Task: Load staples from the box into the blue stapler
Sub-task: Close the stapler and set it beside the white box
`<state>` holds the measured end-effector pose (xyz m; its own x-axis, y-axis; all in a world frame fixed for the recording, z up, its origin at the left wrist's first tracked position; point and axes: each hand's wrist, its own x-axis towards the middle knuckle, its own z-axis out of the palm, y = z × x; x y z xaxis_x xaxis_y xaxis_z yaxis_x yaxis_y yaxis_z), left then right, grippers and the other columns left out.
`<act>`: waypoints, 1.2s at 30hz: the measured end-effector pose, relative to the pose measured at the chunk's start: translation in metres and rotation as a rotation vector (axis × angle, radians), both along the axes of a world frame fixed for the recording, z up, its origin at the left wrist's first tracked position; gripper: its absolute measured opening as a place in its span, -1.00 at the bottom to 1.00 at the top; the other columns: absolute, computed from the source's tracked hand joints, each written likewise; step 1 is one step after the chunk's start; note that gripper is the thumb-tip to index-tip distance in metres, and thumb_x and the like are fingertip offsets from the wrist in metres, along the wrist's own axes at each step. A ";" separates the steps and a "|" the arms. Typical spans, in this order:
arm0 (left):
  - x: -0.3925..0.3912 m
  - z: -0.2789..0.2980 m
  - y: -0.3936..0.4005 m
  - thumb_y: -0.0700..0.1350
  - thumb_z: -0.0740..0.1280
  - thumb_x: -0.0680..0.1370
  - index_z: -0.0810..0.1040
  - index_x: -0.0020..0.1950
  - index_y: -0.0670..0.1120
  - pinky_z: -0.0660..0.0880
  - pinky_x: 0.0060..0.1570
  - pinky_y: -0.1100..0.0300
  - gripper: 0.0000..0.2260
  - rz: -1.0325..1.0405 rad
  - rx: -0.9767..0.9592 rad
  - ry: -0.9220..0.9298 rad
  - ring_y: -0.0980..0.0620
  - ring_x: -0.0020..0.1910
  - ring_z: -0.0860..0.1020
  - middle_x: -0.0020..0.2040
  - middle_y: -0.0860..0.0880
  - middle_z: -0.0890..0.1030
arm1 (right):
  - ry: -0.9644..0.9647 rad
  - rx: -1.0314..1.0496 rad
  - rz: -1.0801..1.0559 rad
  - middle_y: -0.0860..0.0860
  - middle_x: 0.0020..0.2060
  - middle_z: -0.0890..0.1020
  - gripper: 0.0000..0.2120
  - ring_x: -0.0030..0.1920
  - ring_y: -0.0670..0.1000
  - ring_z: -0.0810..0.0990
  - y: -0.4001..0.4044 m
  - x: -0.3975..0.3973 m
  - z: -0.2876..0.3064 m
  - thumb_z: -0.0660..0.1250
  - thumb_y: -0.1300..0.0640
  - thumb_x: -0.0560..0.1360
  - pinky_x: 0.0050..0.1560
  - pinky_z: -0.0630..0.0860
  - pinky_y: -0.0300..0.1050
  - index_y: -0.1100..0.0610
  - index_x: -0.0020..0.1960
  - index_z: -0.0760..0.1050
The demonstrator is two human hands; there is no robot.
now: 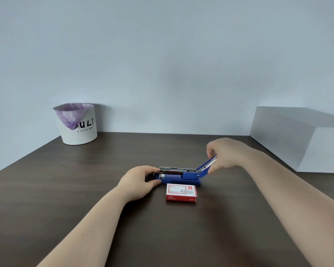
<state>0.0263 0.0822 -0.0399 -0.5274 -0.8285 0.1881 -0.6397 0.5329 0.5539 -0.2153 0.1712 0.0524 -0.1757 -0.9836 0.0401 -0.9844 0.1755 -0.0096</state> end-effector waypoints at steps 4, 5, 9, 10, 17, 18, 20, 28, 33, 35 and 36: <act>0.000 0.001 0.000 -0.01 0.37 0.47 0.58 0.15 0.13 0.43 0.21 0.18 -0.74 0.001 -0.009 0.009 0.12 0.17 0.53 0.15 0.16 0.62 | -0.122 -0.198 0.172 0.01 -0.02 0.52 -0.57 0.04 0.06 0.52 -0.010 0.017 0.010 0.53 0.08 0.30 -0.03 0.41 -0.14 0.08 0.13 0.51; 0.000 0.001 0.001 0.00 0.37 0.47 0.58 0.15 0.13 0.43 0.20 0.19 -0.74 0.001 -0.007 0.011 0.12 0.16 0.53 0.15 0.17 0.62 | -0.161 -0.235 0.214 0.01 0.01 0.53 -0.56 0.08 0.05 0.51 -0.012 0.022 0.010 0.52 0.11 0.32 0.00 0.37 -0.17 0.07 0.17 0.50; -0.001 0.001 0.002 0.01 0.37 0.47 0.57 0.17 0.12 0.42 0.17 0.23 -0.73 0.004 -0.012 0.012 0.12 0.16 0.54 0.16 0.15 0.62 | -0.384 -0.299 0.280 0.01 0.13 0.60 -0.47 0.14 0.01 0.55 -0.016 0.046 0.004 0.44 0.21 0.39 0.13 0.42 -0.18 0.03 0.32 0.41; 0.000 0.001 0.002 0.01 0.37 0.46 0.57 0.17 0.12 0.43 0.18 0.22 -0.72 0.007 -0.014 0.012 0.11 0.16 0.54 0.16 0.14 0.63 | -0.454 -0.290 0.271 0.01 0.09 0.64 -0.46 0.09 0.00 0.58 -0.016 0.051 -0.001 0.42 0.22 0.41 0.13 0.45 -0.17 0.02 0.34 0.39; 0.000 0.002 0.001 0.01 0.36 0.47 0.56 0.21 0.05 0.41 0.20 0.19 -0.69 0.018 -0.014 0.002 0.08 0.21 0.52 0.19 0.11 0.61 | -0.365 -0.129 0.189 -0.02 0.12 0.66 -0.69 0.11 -0.04 0.60 -0.019 0.050 -0.035 0.38 0.09 0.46 0.20 0.52 -0.07 0.05 0.19 0.55; 0.000 0.001 0.001 0.01 0.36 0.47 0.56 0.21 0.06 0.42 0.21 0.19 -0.69 0.017 -0.016 0.002 0.08 0.21 0.52 0.19 0.11 0.61 | -0.346 -0.114 0.182 -0.03 0.14 0.65 -0.67 0.12 -0.04 0.59 -0.018 0.047 -0.037 0.38 0.06 0.46 0.20 0.51 -0.07 0.03 0.22 0.53; 0.000 0.001 0.000 0.02 0.36 0.47 0.56 0.20 0.07 0.43 0.21 0.17 -0.70 0.017 -0.012 -0.003 0.08 0.21 0.52 0.19 0.12 0.61 | -0.307 -0.089 0.172 -0.04 0.13 0.63 -0.64 0.11 -0.02 0.56 -0.017 0.043 -0.040 0.37 0.01 0.46 0.17 0.50 -0.07 0.00 0.24 0.51; 0.000 0.003 -0.002 -0.08 0.39 0.45 0.56 0.19 0.05 0.44 0.27 0.14 -0.69 0.046 0.094 0.084 0.12 0.17 0.55 0.15 0.11 0.63 | -0.314 -0.117 0.120 -0.01 -0.01 0.65 -0.69 -0.01 0.02 0.57 -0.018 0.037 -0.049 0.35 -0.06 0.45 0.03 0.51 -0.05 0.08 0.12 0.58; -0.019 0.016 -0.007 -0.11 0.35 0.48 0.53 0.21 -0.02 0.46 0.12 0.18 -0.70 0.152 0.222 0.209 0.06 0.05 0.57 0.03 0.03 0.63 | -0.328 -0.275 -0.033 0.04 -0.08 0.63 -0.76 -0.05 0.07 0.57 -0.011 0.024 -0.060 0.34 -0.02 0.46 -0.10 0.45 -0.10 0.12 0.01 0.57; -0.037 0.024 -0.012 -0.05 0.33 0.48 0.56 0.13 -0.04 0.48 0.07 0.15 -0.76 0.231 0.129 0.175 0.04 0.00 0.55 0.01 0.02 0.63 | -0.351 -0.315 -0.094 0.08 -0.05 0.64 -0.81 -0.02 0.12 0.57 -0.007 0.013 -0.064 0.29 0.08 0.46 -0.12 0.41 -0.13 0.14 0.00 0.55; -0.048 0.028 -0.012 -0.03 0.31 0.49 0.57 0.08 -0.05 0.48 0.02 0.14 -0.80 0.261 0.088 0.168 0.03 -0.03 0.54 -0.01 0.01 0.63 | -0.368 -0.321 -0.118 0.09 -0.05 0.63 -0.82 -0.04 0.13 0.56 -0.005 0.007 -0.066 0.26 0.13 0.45 -0.14 0.39 -0.14 0.14 0.00 0.55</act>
